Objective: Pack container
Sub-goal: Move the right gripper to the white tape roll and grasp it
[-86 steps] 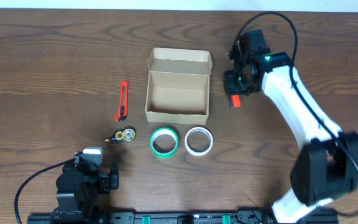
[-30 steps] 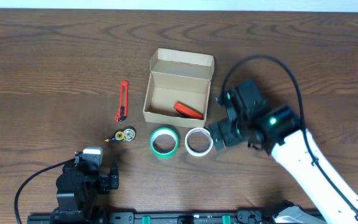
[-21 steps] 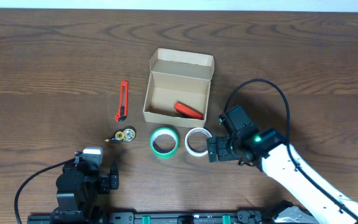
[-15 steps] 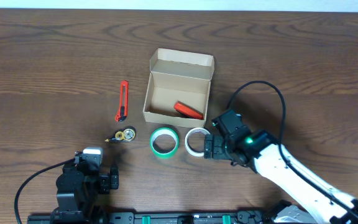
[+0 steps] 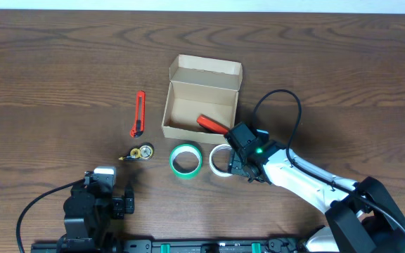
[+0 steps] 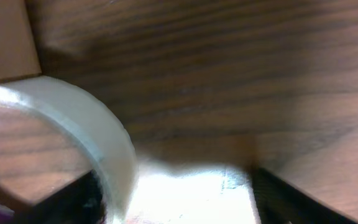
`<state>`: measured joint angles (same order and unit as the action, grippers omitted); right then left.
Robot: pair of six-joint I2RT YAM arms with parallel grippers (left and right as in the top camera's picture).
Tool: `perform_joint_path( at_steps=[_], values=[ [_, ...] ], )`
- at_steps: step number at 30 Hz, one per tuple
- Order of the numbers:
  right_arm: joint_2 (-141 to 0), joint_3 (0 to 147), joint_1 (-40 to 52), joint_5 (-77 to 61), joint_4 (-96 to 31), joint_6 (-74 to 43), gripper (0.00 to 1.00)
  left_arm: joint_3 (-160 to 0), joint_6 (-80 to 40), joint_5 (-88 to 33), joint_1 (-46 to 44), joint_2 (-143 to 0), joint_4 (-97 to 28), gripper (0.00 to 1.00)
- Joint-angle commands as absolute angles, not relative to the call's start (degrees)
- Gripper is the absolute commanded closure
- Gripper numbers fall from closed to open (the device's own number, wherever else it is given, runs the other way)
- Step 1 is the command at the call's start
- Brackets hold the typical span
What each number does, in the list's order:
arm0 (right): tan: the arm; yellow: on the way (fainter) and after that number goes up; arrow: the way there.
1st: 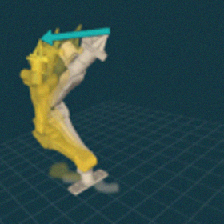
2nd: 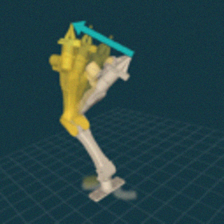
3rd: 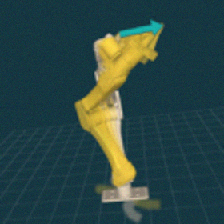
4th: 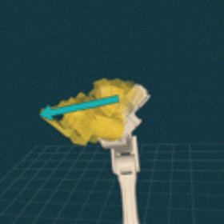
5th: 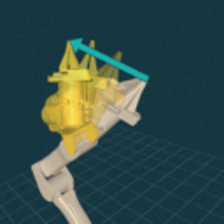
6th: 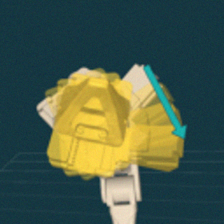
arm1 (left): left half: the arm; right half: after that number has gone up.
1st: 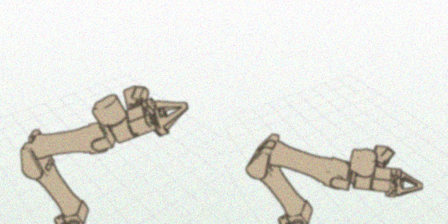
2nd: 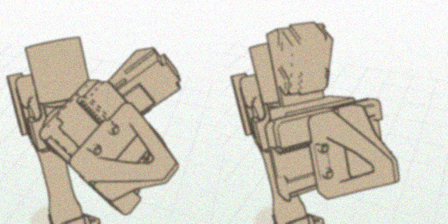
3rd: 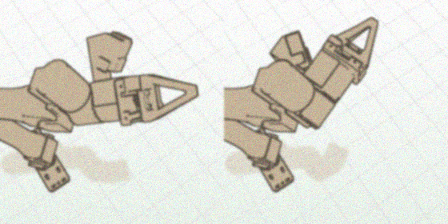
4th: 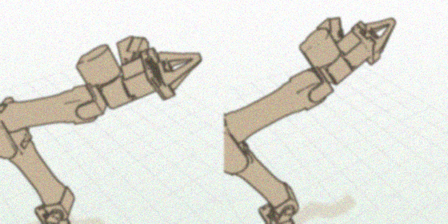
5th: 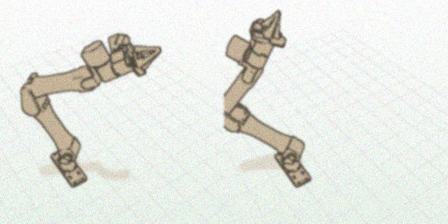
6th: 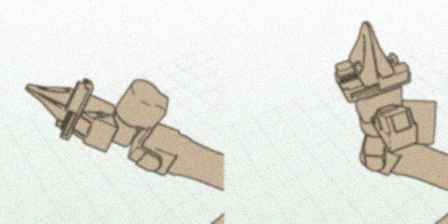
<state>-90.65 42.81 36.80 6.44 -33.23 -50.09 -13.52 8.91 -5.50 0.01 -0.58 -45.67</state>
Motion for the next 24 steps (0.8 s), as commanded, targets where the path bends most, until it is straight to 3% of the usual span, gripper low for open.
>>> perform_joint_path(
  at_steps=[1, 4, 5, 6, 13, 24],
  values=[
    [-92.97, 42.26, 37.21, 5.74, -32.97, -51.86, 0.45, -13.21, 9.43, -4.45, 0.45, -0.21, -45.87, 0.05],
    [-92.95, 42.28, 37.21, 5.76, -32.91, -51.86, 0.79, -13.21, 9.43, -4.43, 0.45, -0.21, -45.87, 0.05],
    [-92.97, 42.28, 37.21, 5.76, -32.93, -51.86, 0.94, -13.21, 9.43, -4.43, 0.45, -0.21, -45.87, 0.05],
    [-92.97, 42.28, 37.21, 5.76, -32.95, -51.86, 0.99, -13.21, 9.43, -4.43, 0.45, -0.21, -45.87, 0.05],
    [-92.84, 42.61, 37.17, 5.65, -34.76, -51.79, 0.99, -13.21, 9.43, -4.45, 0.45, -0.21, -45.87, 0.05],
    [-85.89, 47.51, 38.02, 5.61, -53.08, -51.57, 0.99, -13.21, 9.43, -4.43, 0.45, -0.21, -45.87, 0.05]
  ],
)
